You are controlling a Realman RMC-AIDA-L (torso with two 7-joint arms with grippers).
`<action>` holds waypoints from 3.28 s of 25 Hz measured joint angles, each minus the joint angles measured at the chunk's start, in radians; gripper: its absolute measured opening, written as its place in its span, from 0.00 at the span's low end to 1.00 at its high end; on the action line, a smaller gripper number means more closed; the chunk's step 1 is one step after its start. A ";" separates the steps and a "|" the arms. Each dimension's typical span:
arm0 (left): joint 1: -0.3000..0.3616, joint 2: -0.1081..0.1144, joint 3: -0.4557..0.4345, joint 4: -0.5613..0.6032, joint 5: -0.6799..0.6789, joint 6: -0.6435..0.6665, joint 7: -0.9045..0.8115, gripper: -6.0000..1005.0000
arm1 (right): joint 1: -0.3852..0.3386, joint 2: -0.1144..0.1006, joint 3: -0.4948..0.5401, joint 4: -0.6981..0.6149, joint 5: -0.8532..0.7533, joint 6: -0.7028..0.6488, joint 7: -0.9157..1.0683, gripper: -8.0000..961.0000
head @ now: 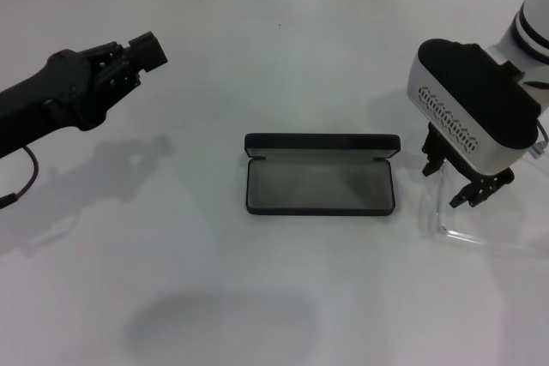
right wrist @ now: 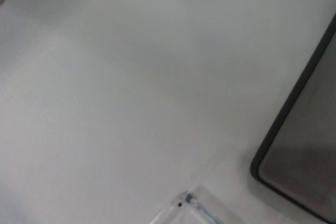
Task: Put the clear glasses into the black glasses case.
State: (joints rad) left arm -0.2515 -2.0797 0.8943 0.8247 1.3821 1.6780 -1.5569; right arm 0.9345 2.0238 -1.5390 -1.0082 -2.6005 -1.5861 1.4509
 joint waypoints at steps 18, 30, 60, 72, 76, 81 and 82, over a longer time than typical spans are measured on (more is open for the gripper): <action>0.000 0.001 0.000 -0.013 0.000 0.000 0.017 0.10 | -0.004 0.001 -0.006 0.012 -0.051 0.045 0.003 0.47; 0.001 0.001 0.005 -0.015 0.000 0.000 0.016 0.10 | -0.006 0.004 -0.006 0.031 -0.046 0.052 0.003 0.34; 0.018 -0.005 0.003 -0.015 0.000 0.029 0.019 0.10 | -0.064 -0.004 0.236 -0.189 0.013 -0.288 0.119 0.12; -0.016 -0.008 0.006 -0.014 -0.059 0.202 0.035 0.10 | -0.273 -0.007 0.629 -0.372 0.432 -0.310 0.122 0.12; -0.033 -0.010 0.009 -0.039 -0.114 0.214 0.008 0.09 | -0.374 -0.001 0.564 -0.346 0.645 -0.183 0.108 0.12; -0.041 -0.012 0.011 -0.159 -0.188 0.246 0.091 0.09 | -0.427 0.001 0.460 -0.255 0.796 -0.063 0.050 0.12; -0.045 -0.012 0.011 -0.196 -0.211 0.259 0.124 0.09 | -0.432 0.001 0.438 -0.234 0.808 -0.032 0.045 0.12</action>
State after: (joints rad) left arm -0.2960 -2.0914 0.9051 0.6288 1.1712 1.9371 -1.4327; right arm 0.5026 2.0249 -1.1006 -1.2418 -1.7929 -1.6185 1.4959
